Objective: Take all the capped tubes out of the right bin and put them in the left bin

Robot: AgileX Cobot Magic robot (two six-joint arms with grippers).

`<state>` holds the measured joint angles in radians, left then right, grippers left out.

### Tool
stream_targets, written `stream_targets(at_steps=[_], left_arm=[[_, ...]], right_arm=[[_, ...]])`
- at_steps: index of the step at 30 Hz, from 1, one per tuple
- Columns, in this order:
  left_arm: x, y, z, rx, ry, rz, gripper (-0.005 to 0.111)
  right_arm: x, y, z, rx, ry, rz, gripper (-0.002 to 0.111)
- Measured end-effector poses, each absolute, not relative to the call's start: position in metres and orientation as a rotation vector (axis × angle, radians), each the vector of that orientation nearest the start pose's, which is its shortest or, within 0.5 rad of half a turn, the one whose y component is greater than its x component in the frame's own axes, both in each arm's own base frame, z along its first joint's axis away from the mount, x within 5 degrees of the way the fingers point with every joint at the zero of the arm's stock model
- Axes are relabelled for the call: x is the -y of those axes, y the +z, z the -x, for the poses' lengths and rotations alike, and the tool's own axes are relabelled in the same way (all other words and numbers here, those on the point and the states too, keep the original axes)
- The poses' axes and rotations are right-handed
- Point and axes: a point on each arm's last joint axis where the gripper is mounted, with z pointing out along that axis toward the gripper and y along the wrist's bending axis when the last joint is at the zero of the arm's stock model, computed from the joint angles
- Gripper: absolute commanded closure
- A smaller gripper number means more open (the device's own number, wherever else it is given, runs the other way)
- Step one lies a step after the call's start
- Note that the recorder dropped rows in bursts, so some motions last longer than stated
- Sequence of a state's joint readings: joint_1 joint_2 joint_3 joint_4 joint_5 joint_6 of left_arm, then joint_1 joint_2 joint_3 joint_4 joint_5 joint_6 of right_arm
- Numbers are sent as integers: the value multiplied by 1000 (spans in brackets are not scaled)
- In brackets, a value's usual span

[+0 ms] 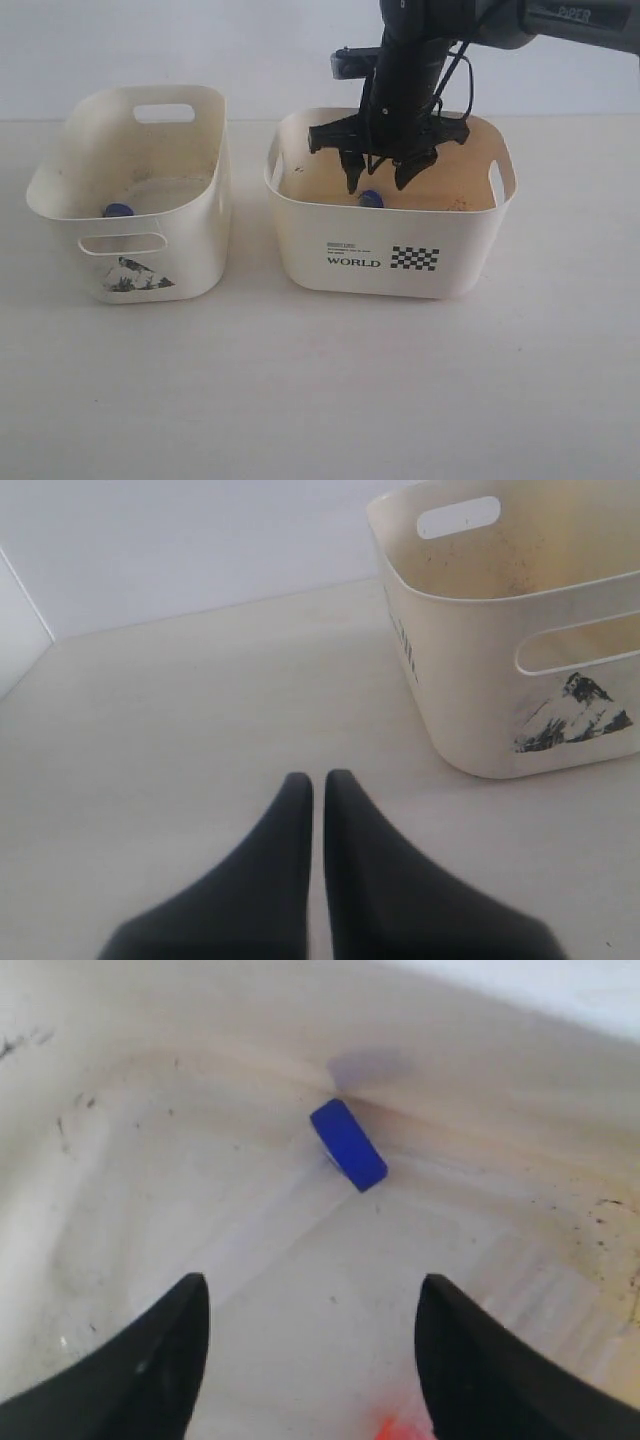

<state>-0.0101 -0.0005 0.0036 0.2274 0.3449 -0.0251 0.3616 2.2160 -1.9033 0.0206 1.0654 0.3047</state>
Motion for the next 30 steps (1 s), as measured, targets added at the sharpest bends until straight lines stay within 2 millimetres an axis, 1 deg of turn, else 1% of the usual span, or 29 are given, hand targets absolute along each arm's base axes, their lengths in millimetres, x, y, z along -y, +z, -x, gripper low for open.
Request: stream_targets(at_steps=[2, 3, 8, 10, 17, 21, 25, 30], left_arm=[[-6, 182, -53, -1823, 196, -128, 102], [-6, 182, -53, -1823, 196, -128, 102], [-6, 182, -53, -1823, 196, -128, 102], [-6, 182, -53, -1823, 196, -128, 102], [-6, 182, -53, -1823, 196, -128, 102], [-6, 182, -53, -1823, 196, -128, 102], [-6, 182, -53, -1823, 196, -128, 102], [-6, 182, -53, -1823, 196, -128, 102]], right_arm=[[-172, 204, -445, -2862, 212, -36, 51], [-174, 204, -446, -2856, 245, -80, 48], [-180, 205, -446, -2852, 360, -223, 28], [-180, 201, -446, -2860, 371, -252, 24], [-181, 188, -447, -2893, 362, -292, 25], [-182, 180, -448, -2902, 367, -426, 25], [-183, 160, -450, -2928, 354, -543, 25], [-184, 141, -451, -2957, 354, -606, 25]])
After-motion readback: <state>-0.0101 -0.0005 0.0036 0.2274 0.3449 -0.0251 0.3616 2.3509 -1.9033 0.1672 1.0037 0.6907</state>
